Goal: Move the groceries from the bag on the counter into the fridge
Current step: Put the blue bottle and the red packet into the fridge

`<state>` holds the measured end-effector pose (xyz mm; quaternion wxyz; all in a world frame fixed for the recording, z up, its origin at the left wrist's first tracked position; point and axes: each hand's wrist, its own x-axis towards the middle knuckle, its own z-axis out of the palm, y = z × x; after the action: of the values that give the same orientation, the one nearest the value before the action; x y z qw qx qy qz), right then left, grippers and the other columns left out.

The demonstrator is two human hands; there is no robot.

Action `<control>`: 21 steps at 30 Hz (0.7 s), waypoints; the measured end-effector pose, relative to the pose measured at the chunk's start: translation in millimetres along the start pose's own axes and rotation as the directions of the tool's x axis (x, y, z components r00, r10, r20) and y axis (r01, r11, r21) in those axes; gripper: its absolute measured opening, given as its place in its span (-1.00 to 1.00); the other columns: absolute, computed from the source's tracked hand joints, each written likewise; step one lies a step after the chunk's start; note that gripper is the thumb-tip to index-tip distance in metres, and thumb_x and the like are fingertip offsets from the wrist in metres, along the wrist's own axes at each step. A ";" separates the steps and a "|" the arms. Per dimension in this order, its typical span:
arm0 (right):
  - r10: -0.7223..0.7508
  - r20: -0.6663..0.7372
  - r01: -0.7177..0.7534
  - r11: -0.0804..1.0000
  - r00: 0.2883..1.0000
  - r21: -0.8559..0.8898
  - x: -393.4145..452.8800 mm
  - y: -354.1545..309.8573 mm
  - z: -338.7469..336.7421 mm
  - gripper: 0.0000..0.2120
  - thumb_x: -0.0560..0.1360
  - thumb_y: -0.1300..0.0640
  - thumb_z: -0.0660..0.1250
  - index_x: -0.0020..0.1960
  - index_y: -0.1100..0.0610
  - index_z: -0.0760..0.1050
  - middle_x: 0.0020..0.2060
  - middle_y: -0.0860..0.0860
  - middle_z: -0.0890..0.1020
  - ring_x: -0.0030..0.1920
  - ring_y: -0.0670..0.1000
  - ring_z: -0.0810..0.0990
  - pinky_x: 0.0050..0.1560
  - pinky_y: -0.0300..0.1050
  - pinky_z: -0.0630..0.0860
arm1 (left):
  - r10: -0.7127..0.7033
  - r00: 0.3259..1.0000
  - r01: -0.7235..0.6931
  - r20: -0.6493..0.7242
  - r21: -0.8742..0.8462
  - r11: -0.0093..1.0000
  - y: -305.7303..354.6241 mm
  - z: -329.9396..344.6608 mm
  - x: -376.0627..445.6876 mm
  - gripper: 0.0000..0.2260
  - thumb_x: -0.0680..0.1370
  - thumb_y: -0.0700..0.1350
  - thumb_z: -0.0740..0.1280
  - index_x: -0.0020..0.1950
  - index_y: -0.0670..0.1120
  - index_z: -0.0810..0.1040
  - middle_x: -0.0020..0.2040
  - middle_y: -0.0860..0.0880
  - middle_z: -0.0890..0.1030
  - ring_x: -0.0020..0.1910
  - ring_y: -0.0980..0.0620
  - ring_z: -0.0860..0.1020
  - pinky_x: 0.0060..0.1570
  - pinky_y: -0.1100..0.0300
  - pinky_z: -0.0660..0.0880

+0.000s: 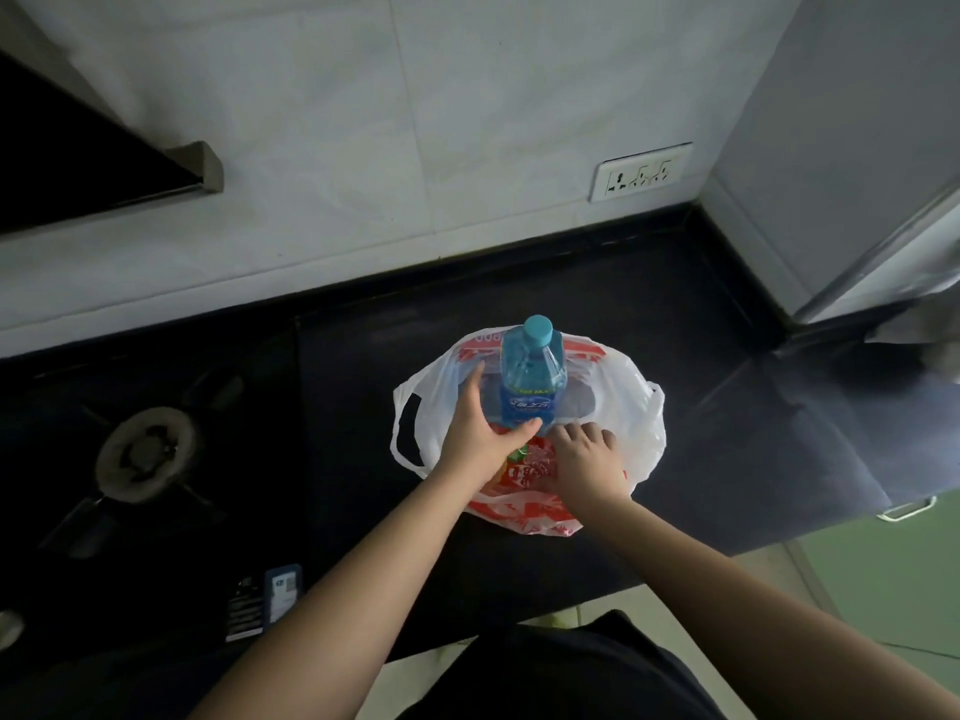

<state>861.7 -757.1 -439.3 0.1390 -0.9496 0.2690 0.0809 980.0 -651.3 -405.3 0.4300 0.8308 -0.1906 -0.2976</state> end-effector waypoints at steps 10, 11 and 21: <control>-0.091 -0.143 0.091 0.996 0.986 -0.005 -21.5 6.2 -21.0 -0.78 0.42 0.15 0.41 -0.10 0.08 0.35 -0.28 -0.03 0.58 -0.28 0.05 0.54 -0.26 -0.13 0.39 | -0.047 0.951 0.036 -0.307 -0.042 0.998 41.5 36.8 9.9 -0.02 0.26 0.12 0.60 0.50 0.03 0.11 0.39 -0.02 0.41 0.35 -0.03 0.43 0.24 0.01 0.44; -0.090 -0.152 0.089 0.996 0.984 -0.011 -23.7 7.0 -24.3 -0.78 0.43 0.15 0.40 -0.10 0.07 0.35 -0.27 -0.04 0.58 -0.27 0.05 0.53 -0.29 -0.12 0.41 | -0.030 0.942 0.022 -0.333 -0.029 0.999 41.7 38.9 8.8 -0.05 0.26 0.14 0.60 0.49 0.03 0.13 0.38 -0.02 0.42 0.33 -0.02 0.44 0.21 0.03 0.46; -0.159 -0.348 0.157 0.987 0.924 -0.032 -45.7 45.2 -48.7 -0.77 0.30 0.04 0.58 -0.07 -0.07 0.64 -0.17 -0.17 0.69 -0.15 0.02 0.54 -0.07 -0.04 0.40 | 0.070 0.978 -0.073 -0.197 -0.008 0.997 22.7 26.4 18.8 -0.14 0.31 0.20 0.54 0.47 0.08 0.18 0.39 0.02 0.42 0.32 0.00 0.46 0.16 0.13 0.49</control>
<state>802.9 -786.7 -392.7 0.0935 -0.9676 0.2119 -0.1000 975.4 -690.6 -404.7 0.4634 0.8454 -0.1749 -0.1999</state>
